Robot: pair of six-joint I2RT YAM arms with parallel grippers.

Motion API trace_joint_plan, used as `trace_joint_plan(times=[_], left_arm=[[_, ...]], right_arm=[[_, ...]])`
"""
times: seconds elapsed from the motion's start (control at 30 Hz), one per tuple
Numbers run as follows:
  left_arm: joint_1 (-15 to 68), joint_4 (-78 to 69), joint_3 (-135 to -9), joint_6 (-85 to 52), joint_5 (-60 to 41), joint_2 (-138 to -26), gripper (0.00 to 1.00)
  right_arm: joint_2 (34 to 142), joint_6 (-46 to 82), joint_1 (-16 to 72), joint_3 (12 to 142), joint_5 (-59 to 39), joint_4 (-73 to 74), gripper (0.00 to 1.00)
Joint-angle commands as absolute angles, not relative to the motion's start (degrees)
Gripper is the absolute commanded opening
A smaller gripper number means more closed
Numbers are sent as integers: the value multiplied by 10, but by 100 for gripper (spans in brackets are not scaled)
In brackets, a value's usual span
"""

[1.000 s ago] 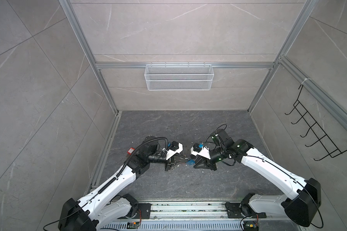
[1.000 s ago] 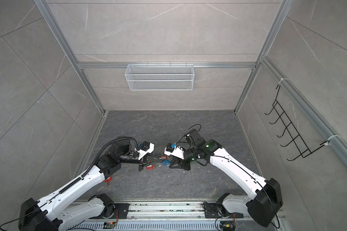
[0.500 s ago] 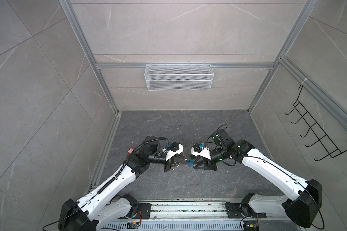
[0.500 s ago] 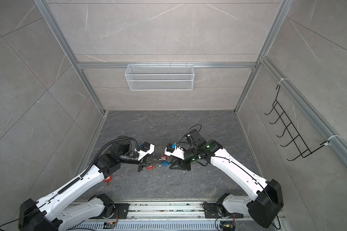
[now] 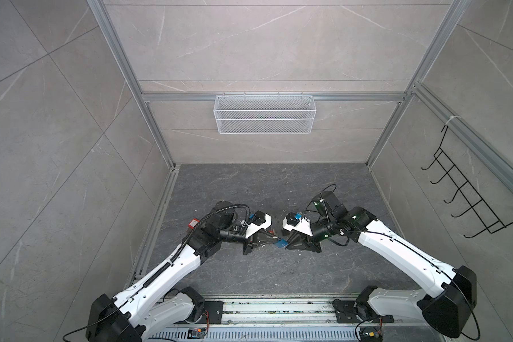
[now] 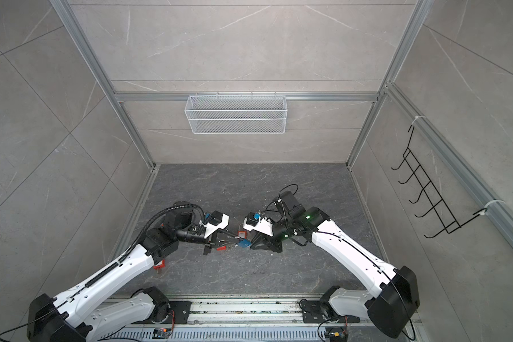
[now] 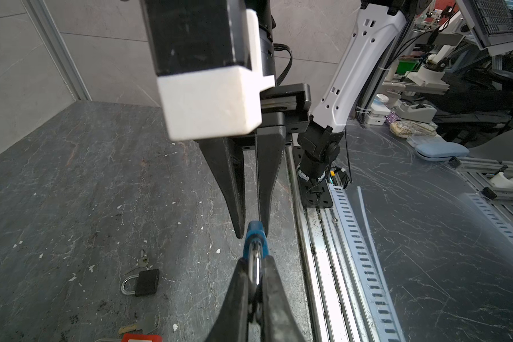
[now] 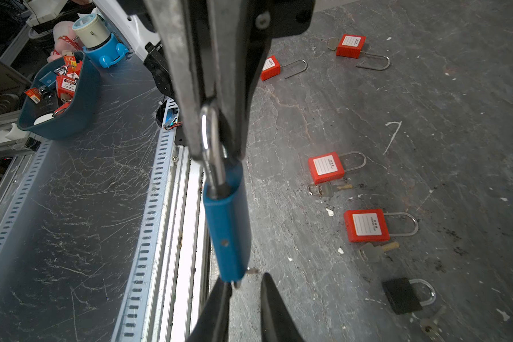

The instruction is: Lock with the key

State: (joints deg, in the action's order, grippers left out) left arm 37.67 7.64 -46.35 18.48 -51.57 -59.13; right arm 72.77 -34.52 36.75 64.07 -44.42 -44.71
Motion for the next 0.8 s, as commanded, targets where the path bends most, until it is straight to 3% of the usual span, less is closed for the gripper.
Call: trace_joint_plan(times=[0.0, 0.4, 0.77], left_arm=[[379, 45, -491, 191, -538, -589, 0], [380, 69, -503, 202, -528, -594, 0], [304, 255, -582, 315, -526, -588, 0]], right_arm=[[730, -341, 372, 639, -460, -438, 21], [724, -338, 374, 631, -459, -420, 0], [720, -316, 373, 558, -432, -367, 0]])
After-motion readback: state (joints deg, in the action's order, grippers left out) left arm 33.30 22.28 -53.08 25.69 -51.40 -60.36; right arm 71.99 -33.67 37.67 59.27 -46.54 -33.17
